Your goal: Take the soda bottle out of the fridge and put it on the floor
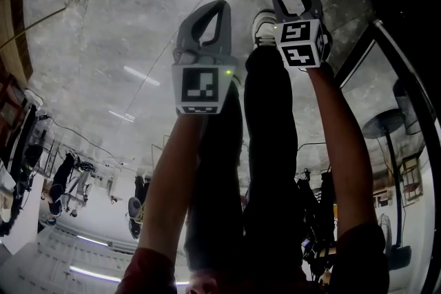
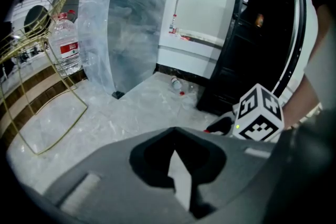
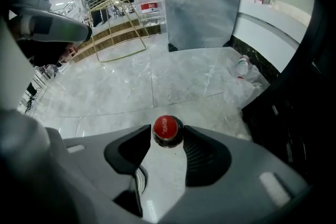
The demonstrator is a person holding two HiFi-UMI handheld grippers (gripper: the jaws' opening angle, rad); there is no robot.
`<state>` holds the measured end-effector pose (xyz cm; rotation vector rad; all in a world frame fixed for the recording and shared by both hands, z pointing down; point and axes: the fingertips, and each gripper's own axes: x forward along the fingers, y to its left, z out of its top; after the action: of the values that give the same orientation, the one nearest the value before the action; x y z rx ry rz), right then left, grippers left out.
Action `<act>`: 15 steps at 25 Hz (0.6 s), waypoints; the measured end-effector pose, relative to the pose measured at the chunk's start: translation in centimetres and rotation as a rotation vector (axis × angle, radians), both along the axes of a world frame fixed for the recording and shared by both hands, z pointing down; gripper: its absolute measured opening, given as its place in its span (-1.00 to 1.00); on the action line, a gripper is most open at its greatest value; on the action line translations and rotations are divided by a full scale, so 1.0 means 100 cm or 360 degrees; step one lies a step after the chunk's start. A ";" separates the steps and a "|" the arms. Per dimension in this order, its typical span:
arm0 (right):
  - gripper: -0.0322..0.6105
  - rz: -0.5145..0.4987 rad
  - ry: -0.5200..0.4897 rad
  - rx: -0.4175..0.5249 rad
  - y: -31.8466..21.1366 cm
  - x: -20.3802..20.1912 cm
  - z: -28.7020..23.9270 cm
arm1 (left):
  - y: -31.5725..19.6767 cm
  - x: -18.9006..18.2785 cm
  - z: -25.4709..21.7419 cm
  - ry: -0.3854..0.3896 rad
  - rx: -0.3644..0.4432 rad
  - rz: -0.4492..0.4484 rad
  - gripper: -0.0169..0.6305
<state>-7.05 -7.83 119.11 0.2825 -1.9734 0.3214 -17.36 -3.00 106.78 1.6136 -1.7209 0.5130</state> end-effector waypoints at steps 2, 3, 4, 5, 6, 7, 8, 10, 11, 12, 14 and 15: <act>-0.35 -0.0009 -0.0002 0.0005 0.002 -0.002 -0.009 | 0.002 -0.003 -0.006 0.0004 -0.0011 -0.0008 -0.95; -0.35 -0.0013 0.0000 0.0002 0.004 -0.003 -0.014 | 0.004 -0.004 -0.008 0.0004 -0.0024 -0.0011 -0.95; -0.35 -0.0016 0.0001 -0.0006 0.007 -0.002 -0.019 | 0.007 -0.006 -0.012 0.0000 -0.0040 -0.0014 -0.95; -0.35 -0.0019 0.0002 -0.0016 0.011 0.000 -0.026 | 0.010 -0.008 -0.015 -0.0007 -0.0057 -0.0017 -0.95; -0.35 -0.0025 0.0003 -0.0024 0.014 0.001 -0.033 | 0.013 -0.009 -0.020 -0.0014 -0.0071 -0.0016 -0.95; -0.35 -0.0035 0.0002 -0.0027 0.017 0.001 -0.041 | 0.016 -0.010 -0.025 -0.0020 -0.0082 -0.0010 -0.95; -0.35 -0.0049 0.0001 -0.0027 0.020 0.002 -0.049 | 0.018 -0.010 -0.031 -0.0024 -0.0089 0.0001 -0.95; -0.35 -0.0081 0.0004 -0.0028 0.025 0.003 -0.065 | 0.020 -0.010 -0.044 -0.0020 -0.0091 0.0021 -0.95; -0.35 -0.0096 0.0007 -0.0030 0.027 0.003 -0.074 | 0.021 -0.009 -0.050 -0.0006 -0.0091 0.0025 -0.95; -0.35 -0.0111 0.0011 -0.0033 0.030 0.002 -0.084 | 0.023 -0.009 -0.056 0.0011 -0.0093 0.0029 -0.95; -0.35 -0.0140 0.0016 -0.0039 0.037 -0.001 -0.105 | 0.031 -0.010 -0.068 0.0032 -0.0105 0.0051 -0.95; -0.35 -0.0156 0.0014 -0.0040 0.041 -0.003 -0.117 | 0.035 -0.010 -0.075 0.0033 -0.0111 0.0067 -0.95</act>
<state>-7.39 -3.72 107.42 0.1703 -1.9656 0.2807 -18.39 0.53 99.25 1.6030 -1.6393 0.5687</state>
